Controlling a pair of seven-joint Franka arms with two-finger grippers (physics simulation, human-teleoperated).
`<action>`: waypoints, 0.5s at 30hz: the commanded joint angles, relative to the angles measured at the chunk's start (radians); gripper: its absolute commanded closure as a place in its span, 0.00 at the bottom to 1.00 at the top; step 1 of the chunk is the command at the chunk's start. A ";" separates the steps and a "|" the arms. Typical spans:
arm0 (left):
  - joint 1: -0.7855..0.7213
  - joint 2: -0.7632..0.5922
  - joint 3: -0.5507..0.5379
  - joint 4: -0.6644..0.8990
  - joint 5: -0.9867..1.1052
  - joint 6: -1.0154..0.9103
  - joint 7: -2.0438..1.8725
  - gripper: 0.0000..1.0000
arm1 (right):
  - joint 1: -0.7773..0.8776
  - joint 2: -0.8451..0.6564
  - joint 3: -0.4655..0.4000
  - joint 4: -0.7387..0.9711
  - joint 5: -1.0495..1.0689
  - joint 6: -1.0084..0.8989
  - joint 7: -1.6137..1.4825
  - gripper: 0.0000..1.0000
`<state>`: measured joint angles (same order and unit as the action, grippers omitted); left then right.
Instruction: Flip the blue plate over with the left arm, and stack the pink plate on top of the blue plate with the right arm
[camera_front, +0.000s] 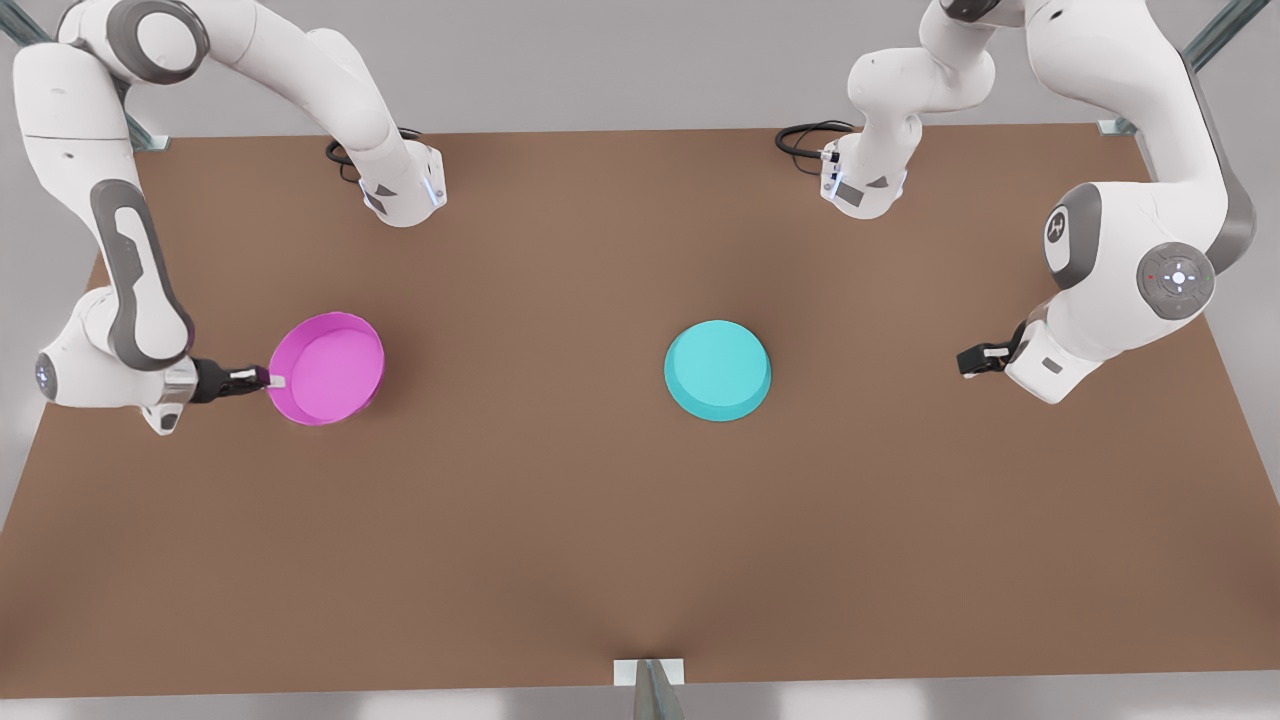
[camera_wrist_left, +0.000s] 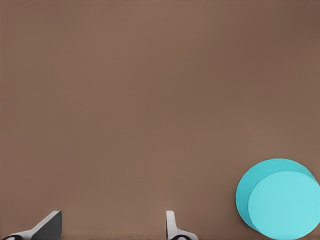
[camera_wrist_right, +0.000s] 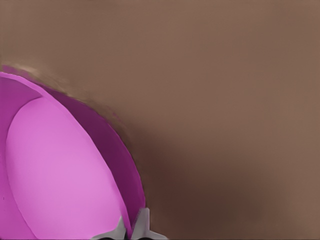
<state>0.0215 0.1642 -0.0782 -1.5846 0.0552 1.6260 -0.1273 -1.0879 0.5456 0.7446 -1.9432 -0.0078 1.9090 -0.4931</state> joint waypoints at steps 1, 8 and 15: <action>0.000 0.000 0.000 0.000 0.000 0.002 0.000 0.00 | 0.002 0.000 0.005 0.000 -0.004 0.001 0.011 0.79; 0.000 0.000 0.000 0.002 0.000 0.000 0.000 0.00 | 0.342 0.005 0.005 0.020 0.158 0.050 0.082 0.79; 0.000 0.005 0.000 0.002 0.000 0.000 0.000 0.00 | 0.557 0.007 0.005 0.044 0.244 0.111 0.197 0.79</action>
<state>0.0215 0.1688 -0.0782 -1.5831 0.0551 1.6260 -0.1273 -0.5182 0.5521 0.7500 -1.9004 0.2418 2.0338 -0.2904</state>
